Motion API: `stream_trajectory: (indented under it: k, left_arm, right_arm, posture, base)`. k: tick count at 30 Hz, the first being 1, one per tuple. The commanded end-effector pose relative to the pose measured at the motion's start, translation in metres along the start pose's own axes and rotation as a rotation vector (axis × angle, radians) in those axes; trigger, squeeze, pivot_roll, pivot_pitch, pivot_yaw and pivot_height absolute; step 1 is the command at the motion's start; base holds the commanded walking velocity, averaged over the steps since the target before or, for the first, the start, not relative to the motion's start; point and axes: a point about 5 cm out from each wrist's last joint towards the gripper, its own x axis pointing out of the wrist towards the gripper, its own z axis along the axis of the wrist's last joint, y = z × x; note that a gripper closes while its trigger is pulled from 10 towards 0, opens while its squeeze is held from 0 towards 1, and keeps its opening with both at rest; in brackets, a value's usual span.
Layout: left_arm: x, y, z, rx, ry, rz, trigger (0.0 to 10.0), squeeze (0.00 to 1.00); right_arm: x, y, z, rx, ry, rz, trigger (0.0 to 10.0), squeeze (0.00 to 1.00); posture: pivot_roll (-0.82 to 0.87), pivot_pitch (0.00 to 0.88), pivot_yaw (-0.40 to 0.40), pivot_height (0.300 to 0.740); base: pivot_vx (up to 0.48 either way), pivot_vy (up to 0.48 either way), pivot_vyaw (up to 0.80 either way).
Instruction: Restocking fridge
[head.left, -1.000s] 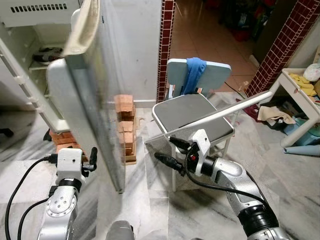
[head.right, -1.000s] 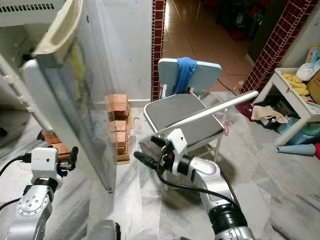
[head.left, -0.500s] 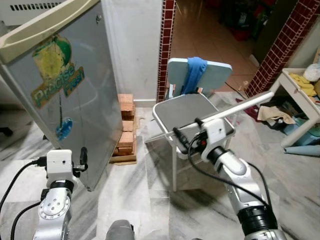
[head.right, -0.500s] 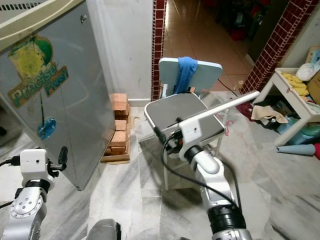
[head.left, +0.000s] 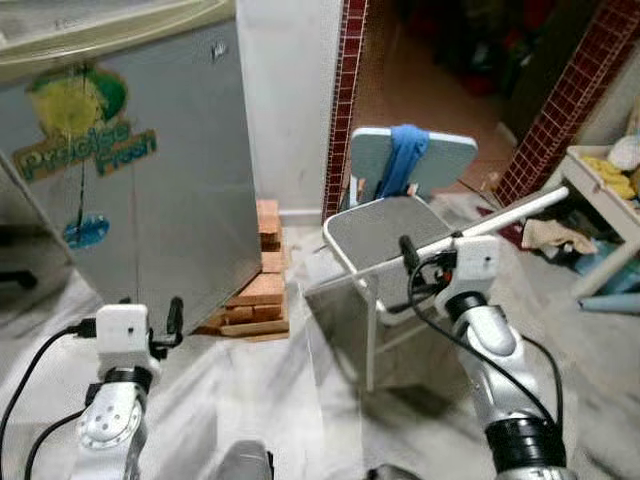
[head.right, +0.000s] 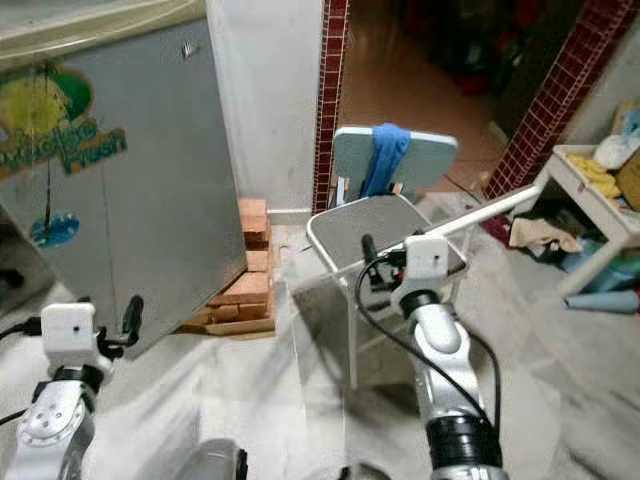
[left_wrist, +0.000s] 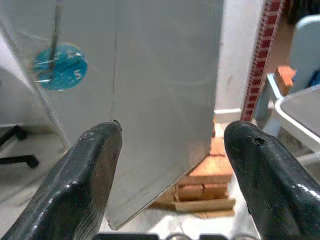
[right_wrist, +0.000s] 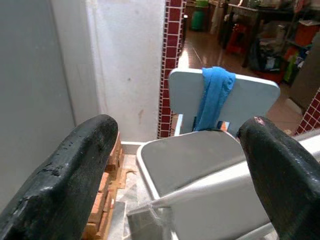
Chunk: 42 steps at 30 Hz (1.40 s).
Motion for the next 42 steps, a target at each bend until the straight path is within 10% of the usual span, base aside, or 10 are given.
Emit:
stream_trajectory:
  k: [1,11,42]
  left_arm:
    - [0.0,-0.001,-0.002,-0.008,0.0,-0.007,10.0,0.0]
    - [0.023,-0.018,0.004,-0.015,-0.032,-0.046,10.0,0.0]
    - [0.018,-0.027,0.004,-0.079,-0.065,-0.156,10.0,0.0]
  right_arm:
    - [0.003,0.007,-0.001,-0.021,-0.001,-0.025,10.0,0.0]
    - [0.008,-0.001,-0.013,-0.057,0.049,-0.14,10.0,0.0]
    - [-0.012,-0.009,-0.015,-0.114,0.013,0.001,10.0,0.0]
  posture:
    - [0.17,0.0,-0.022,0.74]
    - [0.16,0.0,-0.019,0.74]
    - [0.13,0.0,-0.006,0.74]
  base:
    - [0.0,0.48,0.0]
    - [0.0,0.48,0.0]
    - [0.0,0.448,-0.26]
